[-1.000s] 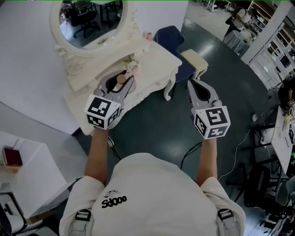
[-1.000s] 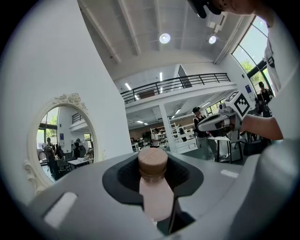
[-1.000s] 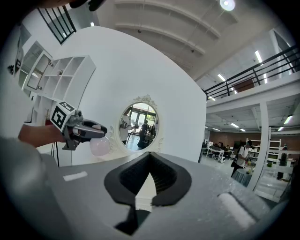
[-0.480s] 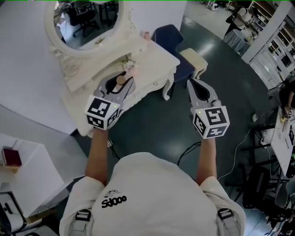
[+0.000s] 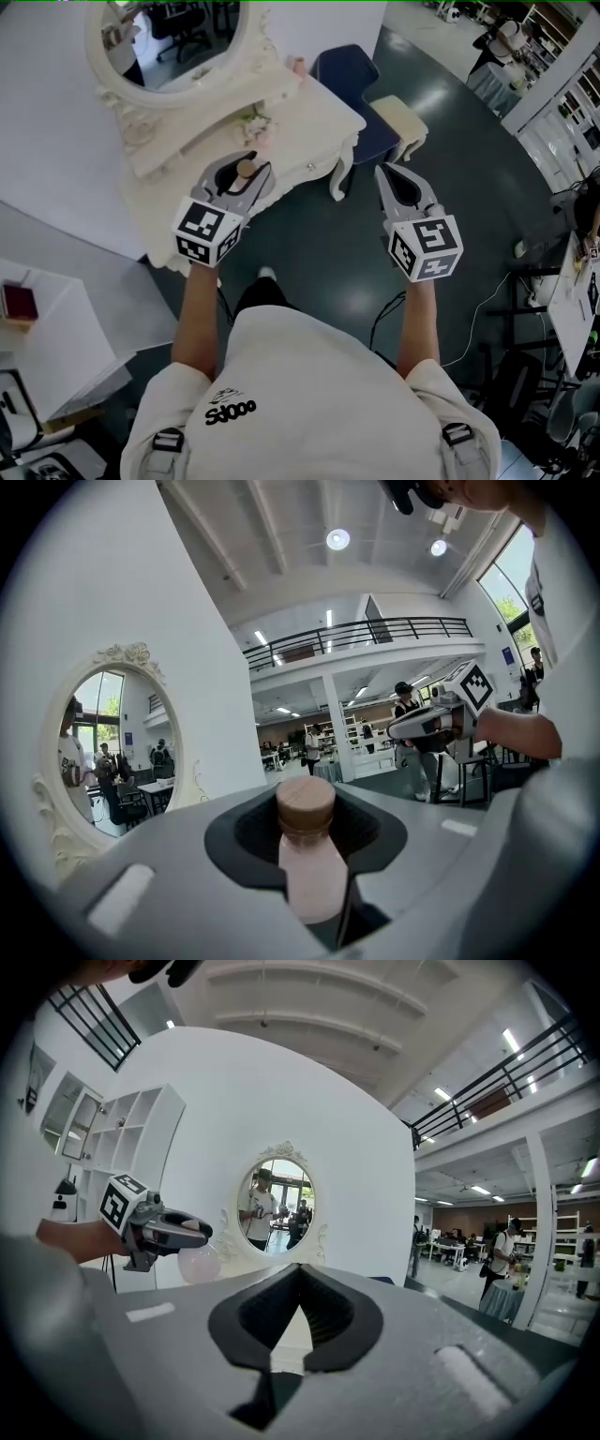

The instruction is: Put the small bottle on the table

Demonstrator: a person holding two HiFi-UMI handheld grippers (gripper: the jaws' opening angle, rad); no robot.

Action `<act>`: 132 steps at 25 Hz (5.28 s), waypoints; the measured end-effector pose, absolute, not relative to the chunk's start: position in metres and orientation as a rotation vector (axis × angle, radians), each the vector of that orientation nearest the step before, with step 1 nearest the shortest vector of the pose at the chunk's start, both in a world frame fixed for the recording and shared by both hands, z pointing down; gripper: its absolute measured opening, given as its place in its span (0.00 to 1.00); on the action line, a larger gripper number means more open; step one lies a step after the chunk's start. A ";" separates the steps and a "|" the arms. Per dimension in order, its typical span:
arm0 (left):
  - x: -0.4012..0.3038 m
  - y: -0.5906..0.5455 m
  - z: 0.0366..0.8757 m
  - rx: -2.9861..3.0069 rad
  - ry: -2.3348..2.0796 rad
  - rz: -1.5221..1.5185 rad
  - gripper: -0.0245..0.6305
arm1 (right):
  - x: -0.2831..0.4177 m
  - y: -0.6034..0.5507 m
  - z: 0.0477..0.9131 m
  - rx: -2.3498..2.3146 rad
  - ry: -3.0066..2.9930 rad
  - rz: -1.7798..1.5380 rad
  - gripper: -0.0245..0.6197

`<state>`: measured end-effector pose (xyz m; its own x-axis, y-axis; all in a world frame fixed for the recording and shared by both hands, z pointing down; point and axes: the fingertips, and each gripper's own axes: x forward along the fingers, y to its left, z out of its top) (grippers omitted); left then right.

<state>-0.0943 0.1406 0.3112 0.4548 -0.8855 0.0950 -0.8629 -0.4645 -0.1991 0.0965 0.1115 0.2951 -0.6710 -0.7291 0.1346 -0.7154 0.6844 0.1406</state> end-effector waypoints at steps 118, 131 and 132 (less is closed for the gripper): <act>-0.006 -0.409 0.563 -3.100 1.398 -0.526 0.38 | 0.139 -0.383 0.487 1.284 -2.396 0.522 0.04; -0.063 -0.359 0.471 -2.936 1.430 -0.373 0.13 | 0.133 -0.326 0.411 1.455 -2.406 0.286 0.04; -0.068 -0.354 0.462 -2.922 1.432 -0.364 0.11 | 0.131 -0.321 0.404 1.466 -2.409 0.261 0.04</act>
<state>-0.0676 -0.3544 0.4622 0.5945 -0.7624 0.2555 -0.7918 -0.6104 0.0210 0.1313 -0.3206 0.4035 -0.4293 -0.8317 0.3519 -0.8878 0.4602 0.0046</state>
